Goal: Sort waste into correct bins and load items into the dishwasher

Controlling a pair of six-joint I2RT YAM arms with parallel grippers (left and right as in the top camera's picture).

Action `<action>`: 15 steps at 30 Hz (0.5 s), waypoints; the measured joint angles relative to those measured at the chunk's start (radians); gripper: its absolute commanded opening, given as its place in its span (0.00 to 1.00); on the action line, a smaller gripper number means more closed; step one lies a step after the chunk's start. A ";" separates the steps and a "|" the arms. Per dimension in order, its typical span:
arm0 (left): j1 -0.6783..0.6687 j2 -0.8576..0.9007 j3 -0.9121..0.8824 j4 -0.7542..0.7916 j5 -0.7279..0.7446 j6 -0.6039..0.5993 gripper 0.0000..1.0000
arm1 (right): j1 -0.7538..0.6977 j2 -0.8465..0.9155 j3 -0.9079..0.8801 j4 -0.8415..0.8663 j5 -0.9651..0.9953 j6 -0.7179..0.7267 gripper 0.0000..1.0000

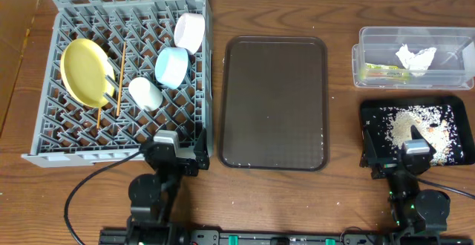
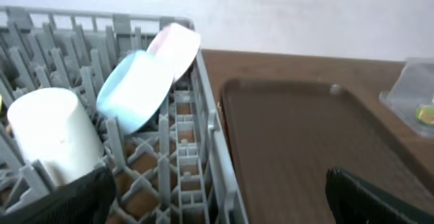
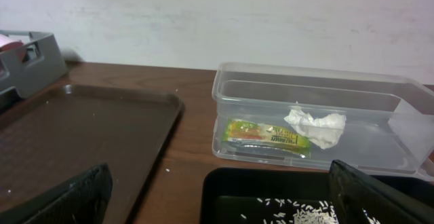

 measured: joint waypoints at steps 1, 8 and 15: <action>-0.001 -0.016 -0.013 0.021 0.000 0.000 0.99 | 0.000 0.000 0.000 0.000 0.000 0.000 0.99; -0.002 -0.139 -0.083 0.126 -0.001 0.000 0.99 | 0.000 0.000 0.000 0.000 0.000 0.000 0.99; -0.002 -0.142 -0.136 0.231 -0.001 0.006 0.99 | 0.000 0.000 0.000 0.000 0.000 0.000 0.99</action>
